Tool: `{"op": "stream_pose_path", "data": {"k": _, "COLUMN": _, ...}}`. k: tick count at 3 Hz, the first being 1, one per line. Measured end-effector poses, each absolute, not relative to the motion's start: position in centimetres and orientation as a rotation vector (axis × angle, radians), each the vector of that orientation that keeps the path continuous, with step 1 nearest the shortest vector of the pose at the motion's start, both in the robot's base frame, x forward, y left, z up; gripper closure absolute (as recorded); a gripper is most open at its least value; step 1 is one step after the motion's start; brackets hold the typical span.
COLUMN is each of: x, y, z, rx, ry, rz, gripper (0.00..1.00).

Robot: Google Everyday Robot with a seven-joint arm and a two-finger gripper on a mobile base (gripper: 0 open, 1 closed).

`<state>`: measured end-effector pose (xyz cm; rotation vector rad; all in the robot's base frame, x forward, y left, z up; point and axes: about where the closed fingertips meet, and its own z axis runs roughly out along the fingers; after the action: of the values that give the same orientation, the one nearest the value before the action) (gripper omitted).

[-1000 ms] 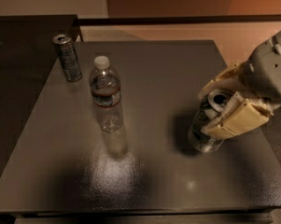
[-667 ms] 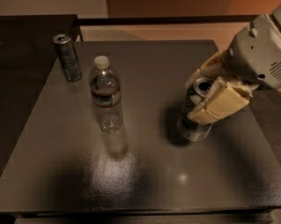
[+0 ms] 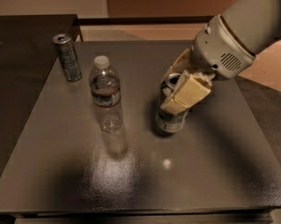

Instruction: Move 7up can near water bottle

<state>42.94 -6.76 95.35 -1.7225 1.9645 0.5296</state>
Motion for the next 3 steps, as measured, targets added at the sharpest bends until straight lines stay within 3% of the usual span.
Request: {"op": "stream_pose_path", "data": {"k": 3, "x": 45.9, "y": -1.2, "z": 93.9, "rx": -1.764, "ry": 1.912, "rz": 0.545, "gripper": 1.0}}
